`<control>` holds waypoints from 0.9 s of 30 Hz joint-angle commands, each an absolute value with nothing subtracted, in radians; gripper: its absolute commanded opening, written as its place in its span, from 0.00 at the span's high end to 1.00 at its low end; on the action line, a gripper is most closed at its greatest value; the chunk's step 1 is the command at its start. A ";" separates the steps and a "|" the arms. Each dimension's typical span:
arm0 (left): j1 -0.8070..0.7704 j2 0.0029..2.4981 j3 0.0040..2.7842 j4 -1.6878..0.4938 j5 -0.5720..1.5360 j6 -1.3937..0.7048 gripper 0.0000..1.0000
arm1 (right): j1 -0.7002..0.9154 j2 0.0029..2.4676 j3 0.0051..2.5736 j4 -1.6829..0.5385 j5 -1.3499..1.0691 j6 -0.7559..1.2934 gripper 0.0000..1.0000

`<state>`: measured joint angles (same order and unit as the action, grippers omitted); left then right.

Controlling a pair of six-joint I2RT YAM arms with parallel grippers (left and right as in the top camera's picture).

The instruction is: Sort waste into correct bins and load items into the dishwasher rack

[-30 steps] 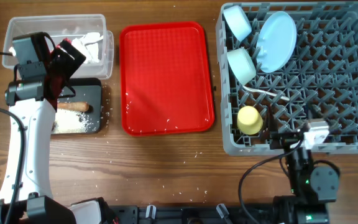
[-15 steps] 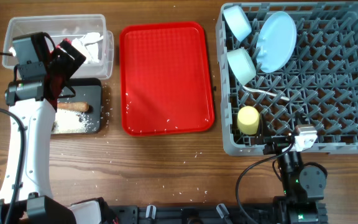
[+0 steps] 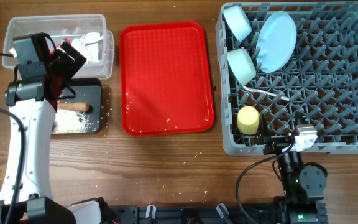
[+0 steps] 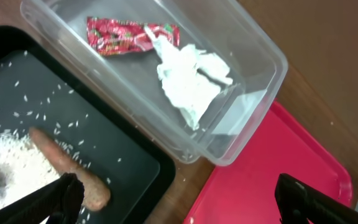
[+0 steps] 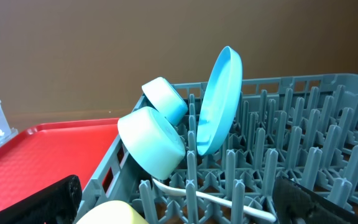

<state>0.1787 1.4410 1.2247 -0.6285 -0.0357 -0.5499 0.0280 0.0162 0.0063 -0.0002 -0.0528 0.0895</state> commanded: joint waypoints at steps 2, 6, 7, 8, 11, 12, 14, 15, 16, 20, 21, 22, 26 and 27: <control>0.102 1.300 1.156 -0.556 -0.045 -0.420 0.00 | 0.026 0.004 0.005 0.003 -0.068 0.107 0.00; 0.039 1.041 0.872 -0.356 -0.041 -0.347 0.00 | 0.026 0.004 0.005 0.003 -0.068 0.107 0.00; 0.034 0.982 0.796 -0.297 -0.041 -0.348 0.00 | 0.026 0.004 0.005 0.003 -0.068 0.107 0.00; 0.030 0.902 0.691 -0.208 -0.033 -0.348 0.00 | 0.026 0.004 0.005 0.003 -0.068 0.107 0.00; 0.023 0.625 0.384 0.023 -0.004 -0.351 0.00 | 0.026 0.004 0.005 0.003 -0.068 0.107 0.00; 0.021 0.567 0.334 0.042 -0.004 -0.351 0.00 | 0.026 0.004 0.005 0.003 -0.068 0.108 0.00; 0.013 0.357 0.194 0.049 -0.008 -0.351 0.00 | 0.026 0.004 0.005 0.003 -0.068 0.107 0.00; 0.010 0.305 0.161 0.050 -0.008 -0.351 0.00 | 0.026 0.004 0.005 0.003 -0.068 0.107 0.00; 0.006 0.234 0.117 0.049 -0.009 -0.350 0.00 | 0.026 0.004 0.005 0.003 -0.068 0.107 0.00; 0.002 0.088 0.022 0.049 -0.007 -0.359 0.00 | 0.026 0.004 0.005 0.003 -0.068 0.107 0.00; 0.002 0.074 0.014 0.049 -0.007 -0.359 0.00 | 0.026 0.004 0.005 0.003 -0.068 0.107 0.00; 0.002 0.062 0.007 0.049 -0.007 -0.359 0.00 | 0.026 0.004 0.005 0.003 -0.068 0.107 0.00; 0.002 0.012 0.006 -0.058 -0.007 -0.359 0.00 | 0.026 0.004 0.005 0.003 -0.068 0.108 0.00; 0.002 0.002 0.006 -0.075 0.004 -0.345 0.00 | 0.026 0.004 0.005 0.003 -0.068 0.107 0.00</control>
